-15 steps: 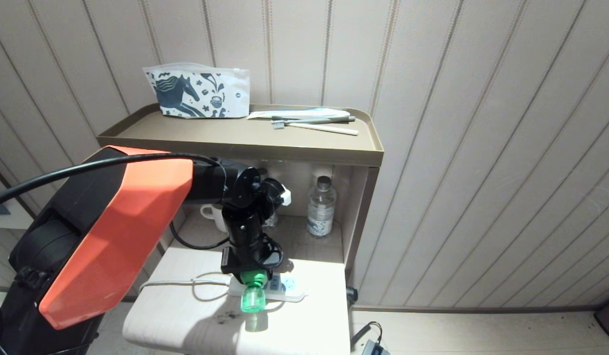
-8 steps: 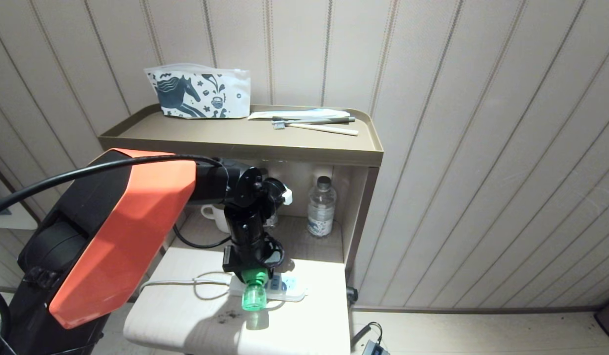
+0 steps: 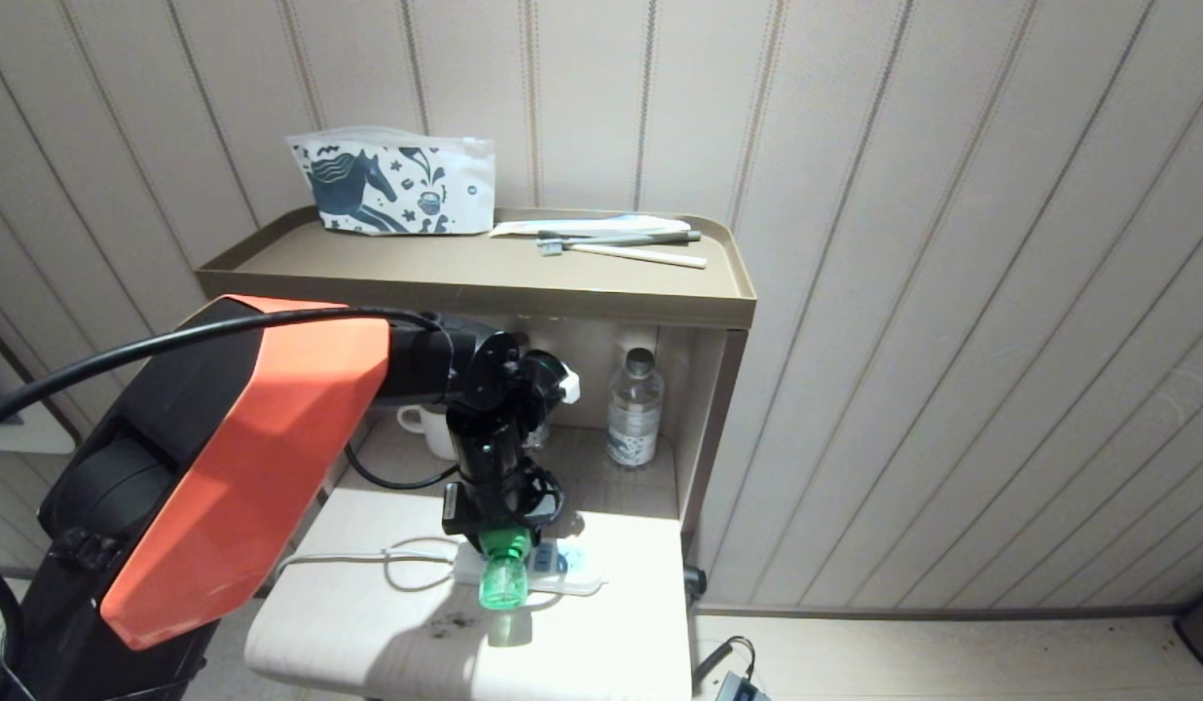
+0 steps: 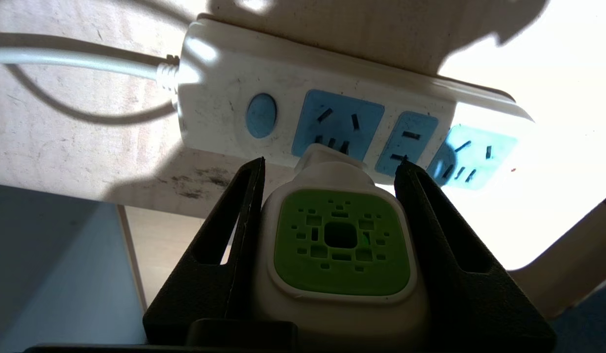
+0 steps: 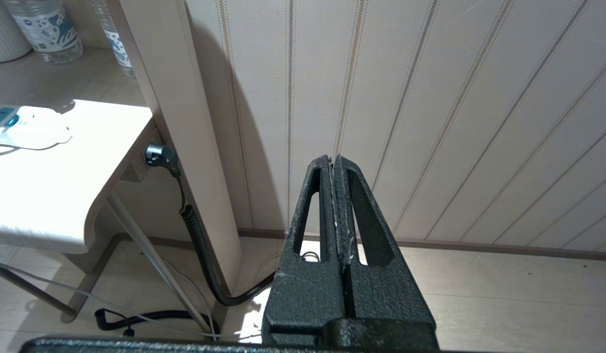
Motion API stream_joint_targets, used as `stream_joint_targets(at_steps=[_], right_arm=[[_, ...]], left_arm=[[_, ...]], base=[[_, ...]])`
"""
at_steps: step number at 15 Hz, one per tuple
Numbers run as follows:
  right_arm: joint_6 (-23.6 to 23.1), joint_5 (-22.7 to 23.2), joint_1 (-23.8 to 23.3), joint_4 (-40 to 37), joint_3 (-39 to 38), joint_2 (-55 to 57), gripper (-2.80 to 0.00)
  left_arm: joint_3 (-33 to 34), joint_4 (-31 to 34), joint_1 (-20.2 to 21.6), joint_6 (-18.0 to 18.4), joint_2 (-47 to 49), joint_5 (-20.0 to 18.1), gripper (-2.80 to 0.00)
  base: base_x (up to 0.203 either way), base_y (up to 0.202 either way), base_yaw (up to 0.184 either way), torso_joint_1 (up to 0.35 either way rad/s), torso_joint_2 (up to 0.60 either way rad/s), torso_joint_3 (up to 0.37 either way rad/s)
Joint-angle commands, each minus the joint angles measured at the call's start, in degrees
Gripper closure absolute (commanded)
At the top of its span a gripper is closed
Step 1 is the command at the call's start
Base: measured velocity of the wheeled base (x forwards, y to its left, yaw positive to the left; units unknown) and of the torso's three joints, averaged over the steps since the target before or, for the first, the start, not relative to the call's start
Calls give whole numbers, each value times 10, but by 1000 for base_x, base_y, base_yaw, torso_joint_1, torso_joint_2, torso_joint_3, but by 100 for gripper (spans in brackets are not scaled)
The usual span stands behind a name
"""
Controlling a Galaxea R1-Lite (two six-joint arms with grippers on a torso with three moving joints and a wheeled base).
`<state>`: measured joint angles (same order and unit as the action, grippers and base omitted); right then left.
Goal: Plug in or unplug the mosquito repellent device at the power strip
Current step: Insert the plug into the socket
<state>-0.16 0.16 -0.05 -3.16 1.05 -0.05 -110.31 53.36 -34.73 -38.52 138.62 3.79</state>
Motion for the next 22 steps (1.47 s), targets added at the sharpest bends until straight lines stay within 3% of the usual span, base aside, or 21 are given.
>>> stream_joint_targets(at_steps=[1, 9, 15, 18, 22], right_arm=[[0, 0, 0, 0, 0, 0, 0], [0, 0, 0, 0, 0, 0, 0], [0, 0, 0, 0, 0, 0, 0], [0, 0, 0, 0, 0, 0, 0], [0, 0, 0, 0, 0, 0, 0]], left_arm=[[0, 1, 0, -3, 5, 19, 0], [1, 3, -3, -14, 9, 24, 0], [1, 5, -5, -42, 12, 26, 0], [2, 10, -12, -66, 12, 45, 0], [12, 9, -12, -65, 22, 43, 0]], base=[[0, 0, 0, 0, 0, 0], [0, 0, 0, 0, 0, 0], [0, 0, 0, 0, 0, 0], [0, 0, 0, 0, 0, 0], [0, 0, 0, 0, 0, 0]])
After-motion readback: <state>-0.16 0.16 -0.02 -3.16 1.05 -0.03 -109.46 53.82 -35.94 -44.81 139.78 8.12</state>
